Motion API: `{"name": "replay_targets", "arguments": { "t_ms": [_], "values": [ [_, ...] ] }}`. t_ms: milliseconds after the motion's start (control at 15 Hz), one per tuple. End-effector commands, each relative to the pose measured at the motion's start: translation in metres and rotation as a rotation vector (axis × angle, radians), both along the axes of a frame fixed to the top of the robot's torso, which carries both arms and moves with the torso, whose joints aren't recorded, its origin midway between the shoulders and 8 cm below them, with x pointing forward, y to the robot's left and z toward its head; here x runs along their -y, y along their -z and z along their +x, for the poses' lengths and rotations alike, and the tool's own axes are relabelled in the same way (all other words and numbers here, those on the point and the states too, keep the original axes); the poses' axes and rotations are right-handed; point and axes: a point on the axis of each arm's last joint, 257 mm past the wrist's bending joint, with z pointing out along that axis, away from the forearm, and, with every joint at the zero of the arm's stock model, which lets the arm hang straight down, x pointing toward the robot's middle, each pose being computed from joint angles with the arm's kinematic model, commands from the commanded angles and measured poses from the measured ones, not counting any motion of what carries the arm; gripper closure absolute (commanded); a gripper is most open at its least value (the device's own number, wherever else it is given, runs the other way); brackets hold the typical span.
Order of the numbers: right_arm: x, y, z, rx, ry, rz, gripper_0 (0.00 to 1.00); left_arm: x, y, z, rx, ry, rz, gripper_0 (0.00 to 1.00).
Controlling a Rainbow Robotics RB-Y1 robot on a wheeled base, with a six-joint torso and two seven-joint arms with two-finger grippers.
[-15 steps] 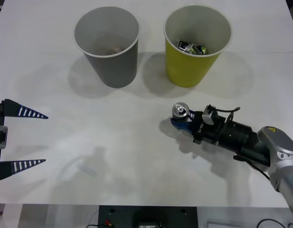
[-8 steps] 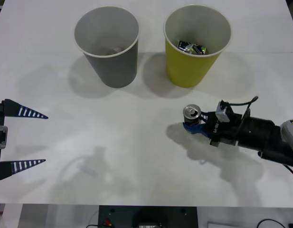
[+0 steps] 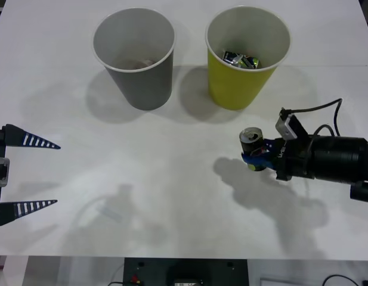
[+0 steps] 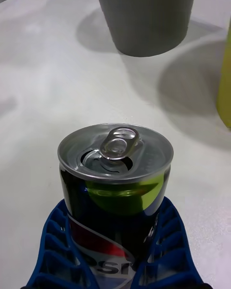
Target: Put the can into the green bin and the plastic bottle into the gray bin
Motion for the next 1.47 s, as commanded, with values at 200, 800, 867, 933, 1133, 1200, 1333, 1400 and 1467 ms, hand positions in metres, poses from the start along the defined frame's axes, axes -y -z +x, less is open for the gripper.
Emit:
{"name": "replay_targets", "arguments": {
  "t_ms": [200,800,867,933,1133,1200,1333,1400,1467],
  "values": [
    [0.004,-0.026,-0.010,-0.122,0.108,0.002,1.00,0.000,0.000,0.000,0.000,0.000,0.000,0.00],
    [0.028,-0.086,-0.025,-0.201,0.172,-0.094,1.00,0.000,0.000,0.000,0.000,0.000,0.000,0.00],
    [0.031,-0.092,-0.023,-0.193,0.167,-0.116,1.00,0.000,0.000,0.000,0.000,0.000,0.000,0.00],
    [0.033,-0.098,-0.023,-0.193,0.156,-0.143,1.00,0.000,0.000,0.000,0.000,0.000,0.000,0.00],
    [0.038,-0.121,-0.016,-0.211,0.137,-0.176,1.00,0.000,0.000,0.000,0.000,0.000,0.000,0.00],
    [0.040,-0.129,-0.012,-0.221,0.134,-0.178,1.00,0.000,0.000,0.000,0.000,0.000,0.000,0.00],
    [0.046,-0.143,-0.004,-0.237,0.135,-0.199,1.00,0.000,0.000,0.000,0.000,0.000,0.000,0.00],
    [0.049,-0.150,-0.001,-0.247,0.134,-0.215,1.00,0.000,0.000,0.000,0.000,0.000,0.000,0.00],
    [0.052,-0.156,0.001,-0.254,0.135,-0.225,1.00,0.000,0.000,0.000,0.000,0.000,0.000,0.00]
  ]
}}
